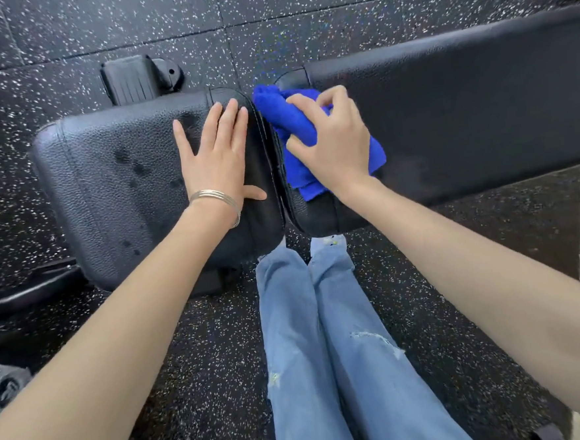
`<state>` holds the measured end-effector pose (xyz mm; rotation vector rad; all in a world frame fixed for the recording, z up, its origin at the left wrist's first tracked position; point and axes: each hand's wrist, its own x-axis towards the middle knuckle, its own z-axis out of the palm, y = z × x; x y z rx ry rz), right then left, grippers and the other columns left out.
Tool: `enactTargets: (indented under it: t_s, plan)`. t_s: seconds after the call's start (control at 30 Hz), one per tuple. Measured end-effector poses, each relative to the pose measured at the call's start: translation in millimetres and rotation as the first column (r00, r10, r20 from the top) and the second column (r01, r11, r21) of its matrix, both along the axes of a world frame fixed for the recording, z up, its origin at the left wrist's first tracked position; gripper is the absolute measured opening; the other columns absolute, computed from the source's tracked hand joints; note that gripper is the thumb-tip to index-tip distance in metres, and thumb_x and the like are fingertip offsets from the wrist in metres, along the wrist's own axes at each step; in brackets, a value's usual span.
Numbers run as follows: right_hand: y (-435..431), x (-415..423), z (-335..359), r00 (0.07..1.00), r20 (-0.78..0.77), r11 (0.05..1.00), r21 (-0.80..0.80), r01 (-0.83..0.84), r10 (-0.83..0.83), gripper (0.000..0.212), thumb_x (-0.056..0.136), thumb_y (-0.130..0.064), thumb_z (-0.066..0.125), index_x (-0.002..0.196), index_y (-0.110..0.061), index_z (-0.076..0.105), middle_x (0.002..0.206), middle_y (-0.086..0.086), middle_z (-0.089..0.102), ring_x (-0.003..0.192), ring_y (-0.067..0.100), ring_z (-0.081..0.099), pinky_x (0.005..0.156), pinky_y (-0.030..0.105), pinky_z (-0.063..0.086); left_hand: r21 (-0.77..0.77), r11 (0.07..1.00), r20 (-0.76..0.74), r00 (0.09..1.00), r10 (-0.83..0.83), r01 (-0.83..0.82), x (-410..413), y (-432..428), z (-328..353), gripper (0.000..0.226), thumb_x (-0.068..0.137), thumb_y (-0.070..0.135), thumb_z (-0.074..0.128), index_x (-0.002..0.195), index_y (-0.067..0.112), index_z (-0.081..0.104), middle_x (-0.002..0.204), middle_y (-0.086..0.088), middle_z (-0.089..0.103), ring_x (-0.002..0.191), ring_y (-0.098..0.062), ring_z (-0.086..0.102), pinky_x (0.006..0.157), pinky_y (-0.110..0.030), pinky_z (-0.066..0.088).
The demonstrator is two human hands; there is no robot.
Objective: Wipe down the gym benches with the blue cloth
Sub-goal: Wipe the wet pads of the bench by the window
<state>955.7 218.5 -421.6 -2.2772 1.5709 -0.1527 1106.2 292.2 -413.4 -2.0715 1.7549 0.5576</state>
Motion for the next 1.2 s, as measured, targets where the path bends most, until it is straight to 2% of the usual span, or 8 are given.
enactTargets:
  t_s: [0.27, 0.4, 0.57, 0.67, 0.8, 0.93, 1.1, 1.2]
  plan:
    - [69.0, -48.6, -1.2, 0.983, 0.065, 0.985, -0.010, -0.171, 0.171, 0.039, 0.063, -0.029, 0.059, 0.100, -0.021, 0.070, 0.085, 0.009, 0.056, 0.066, 0.027, 0.051, 0.057, 0.031, 0.045, 0.013, 1.000, 0.006, 1.000, 0.026, -0.026, -5.5, -2.2, 2.9, 0.128, 0.057, 0.057, 0.075, 0.151, 0.016, -0.002, 0.160, 0.002, -0.002, 0.147, -0.016, 0.000, 0.114, -0.060, 0.003]
    - [22.5, -25.1, 1.6, 0.980, 0.017, 0.980, -0.024, -0.198, 0.198, 0.038, 0.061, -0.032, 0.065, 0.098, -0.023, 0.069, 0.090, 0.010, 0.055, 0.076, 0.029, 0.054, 0.059, 0.033, 0.047, 0.016, 0.999, -0.010, 0.999, 0.034, -0.033, -5.1, -3.0, 3.8, 0.128, 0.058, 0.056, 0.076, 0.151, 0.017, -0.003, 0.160, 0.003, -0.003, 0.147, -0.016, -0.001, 0.116, -0.057, 0.005]
    - [-60.6, 26.9, 6.1, 0.993, -0.108, 0.999, -0.013, -0.039, 0.037, 0.039, 0.079, -0.042, 0.055, 0.117, -0.034, 0.056, 0.121, 0.002, 0.047, 0.108, 0.021, 0.047, 0.081, 0.032, 0.042, 0.006, 1.000, -0.004, 1.000, 0.029, -0.029, -6.0, -2.7, 3.2, 0.128, 0.057, 0.058, 0.075, 0.151, 0.017, -0.003, 0.160, 0.003, -0.003, 0.147, -0.015, -0.001, 0.115, -0.057, 0.005]
    - [-80.2, 37.6, 6.1, 0.996, -0.083, 0.997, 0.063, 0.036, -0.030, 0.040, 0.082, -0.043, 0.052, 0.121, -0.032, 0.054, 0.126, 0.002, 0.044, 0.114, 0.022, 0.045, 0.084, 0.032, 0.044, 0.000, 0.999, -0.007, 0.999, 0.043, -0.043, -6.0, -3.2, 2.8, 0.129, 0.056, 0.057, 0.076, 0.151, 0.017, -0.001, 0.160, 0.003, -0.002, 0.147, -0.016, 0.000, 0.115, -0.057, 0.005]
    - [-48.1, 17.9, 0.2, 0.998, -0.065, 1.000, -0.012, -0.012, 0.011, 0.042, 0.081, -0.040, 0.051, 0.122, -0.033, 0.054, 0.117, 0.004, 0.049, 0.100, 0.025, 0.051, 0.080, 0.033, 0.045, -0.017, 0.999, -0.014, 0.999, 0.040, -0.040, -5.8, -1.6, 1.8, 0.130, 0.053, 0.056, 0.078, 0.151, 0.017, 0.002, 0.160, 0.002, 0.001, 0.147, -0.016, 0.002, 0.114, -0.058, 0.006]
    - [3.8, -17.1, -10.8, 0.992, 0.077, 0.988, -0.127, -0.086, 0.097, 0.041, 0.065, -0.033, 0.060, 0.104, -0.024, 0.069, 0.091, 0.009, 0.058, 0.073, 0.028, 0.056, 0.064, 0.034, 0.049, -0.031, 0.997, -0.061, 0.996, 0.065, -0.067, -4.0, -3.2, 1.1, 0.130, 0.053, 0.050, 0.082, 0.151, 0.016, 0.005, 0.160, 0.001, 0.003, 0.147, -0.018, 0.003, 0.115, -0.055, 0.008]
    - [50.3, -64.8, -12.9, 0.927, 0.086, 0.927, -0.133, -0.352, 0.364, 0.042, 0.063, -0.030, 0.059, 0.103, -0.023, 0.070, 0.086, 0.010, 0.059, 0.068, 0.026, 0.053, 0.060, 0.032, 0.045, -0.030, 0.997, -0.123, 0.990, 0.071, -0.076, -2.1, -0.4, 1.3, 0.123, 0.059, 0.047, 0.082, 0.152, 0.017, 0.007, 0.160, 0.001, -0.001, 0.147, -0.019, -0.002, 0.115, -0.056, 0.006]
    - [49.3, -82.8, -13.5, 0.869, 0.084, 0.870, -0.126, -0.476, 0.488, 0.044, 0.063, -0.029, 0.055, 0.104, -0.023, 0.068, 0.085, 0.010, 0.058, 0.065, 0.025, 0.049, 0.059, 0.032, 0.044, -0.010, 0.998, -0.141, 0.989, 0.054, -0.056, -14.5, -0.3, 3.1, 0.106, 0.068, 0.044, 0.078, 0.150, 0.021, 0.016, 0.160, -0.008, -0.004, 0.147, -0.027, -0.005, 0.116, -0.055, 0.004]
